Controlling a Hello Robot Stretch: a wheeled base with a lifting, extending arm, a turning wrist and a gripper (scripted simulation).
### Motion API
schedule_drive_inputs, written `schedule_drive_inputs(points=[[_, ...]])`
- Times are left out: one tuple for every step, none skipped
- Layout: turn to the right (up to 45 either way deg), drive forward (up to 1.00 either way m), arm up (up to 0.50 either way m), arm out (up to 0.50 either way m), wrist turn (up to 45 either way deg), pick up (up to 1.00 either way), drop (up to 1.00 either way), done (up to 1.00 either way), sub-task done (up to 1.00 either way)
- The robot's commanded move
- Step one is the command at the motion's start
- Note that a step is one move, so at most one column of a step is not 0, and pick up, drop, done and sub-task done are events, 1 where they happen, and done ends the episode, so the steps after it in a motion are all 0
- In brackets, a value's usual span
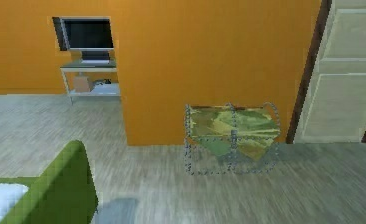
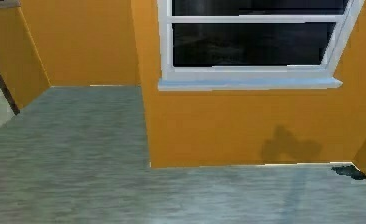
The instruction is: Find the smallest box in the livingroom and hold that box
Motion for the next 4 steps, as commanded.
schedule_drive_inputs(points=[[0.0,1.00,0.00,0.00,0.0,0.00,0.00,0.00,0.00],[-45.0,0.00,0.00,0.00,0.0,0.00,0.00,0.00,0.00],[-45.0,0.00,0.00,0.00,0.0,0.00,0.00,0.00,0.00],[-45.0,0.00,0.00,0.00,0.0,0.00,0.00,0.00,0.00]])
